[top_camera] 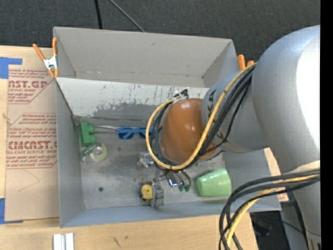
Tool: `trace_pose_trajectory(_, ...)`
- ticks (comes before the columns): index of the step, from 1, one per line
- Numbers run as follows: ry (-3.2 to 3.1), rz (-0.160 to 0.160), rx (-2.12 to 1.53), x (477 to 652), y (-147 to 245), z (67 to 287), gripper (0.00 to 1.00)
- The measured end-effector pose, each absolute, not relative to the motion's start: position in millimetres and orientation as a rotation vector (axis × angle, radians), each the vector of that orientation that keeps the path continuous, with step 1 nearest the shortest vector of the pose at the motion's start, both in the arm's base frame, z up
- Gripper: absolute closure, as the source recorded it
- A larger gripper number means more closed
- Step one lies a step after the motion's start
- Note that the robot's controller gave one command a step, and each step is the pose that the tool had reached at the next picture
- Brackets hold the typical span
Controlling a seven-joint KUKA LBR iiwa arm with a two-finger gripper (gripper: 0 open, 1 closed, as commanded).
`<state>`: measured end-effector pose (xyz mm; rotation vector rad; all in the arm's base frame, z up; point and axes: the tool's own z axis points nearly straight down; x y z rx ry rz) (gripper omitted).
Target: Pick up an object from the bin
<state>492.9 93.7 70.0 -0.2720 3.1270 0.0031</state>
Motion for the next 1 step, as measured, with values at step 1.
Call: trace_pose_trajectory(1, 3.127, 0.003, -0.270, 492.9, 92.5, 70.4, 1.00)
